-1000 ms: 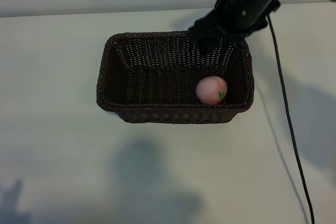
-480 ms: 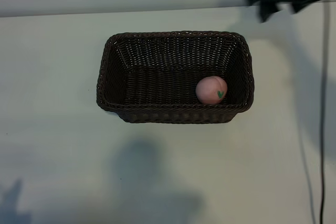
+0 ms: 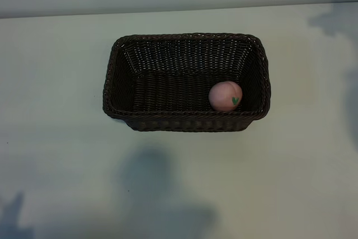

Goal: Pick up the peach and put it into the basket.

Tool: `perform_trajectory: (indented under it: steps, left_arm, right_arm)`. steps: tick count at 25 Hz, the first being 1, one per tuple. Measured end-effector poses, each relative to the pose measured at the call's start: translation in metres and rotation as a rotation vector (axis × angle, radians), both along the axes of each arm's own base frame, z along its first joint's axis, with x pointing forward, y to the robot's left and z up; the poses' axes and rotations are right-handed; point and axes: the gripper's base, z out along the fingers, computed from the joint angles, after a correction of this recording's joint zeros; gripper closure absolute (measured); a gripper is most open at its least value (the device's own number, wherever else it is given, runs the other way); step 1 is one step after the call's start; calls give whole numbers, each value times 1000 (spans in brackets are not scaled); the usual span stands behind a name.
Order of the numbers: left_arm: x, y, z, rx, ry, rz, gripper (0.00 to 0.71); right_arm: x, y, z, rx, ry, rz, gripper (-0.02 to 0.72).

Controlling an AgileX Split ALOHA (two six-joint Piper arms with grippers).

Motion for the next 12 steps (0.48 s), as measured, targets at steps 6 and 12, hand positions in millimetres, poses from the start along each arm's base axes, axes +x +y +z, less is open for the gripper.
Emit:
perform_trajectory:
  steps: [6,12]
  left_arm:
    - [0,0,0,0,0,0,121]
    - [0,0,0,0,0,0,122]
  right_arm:
    - [-19,4,32,-7,-40,12,106]
    - [-66,15,104,-37,-228,19,106]
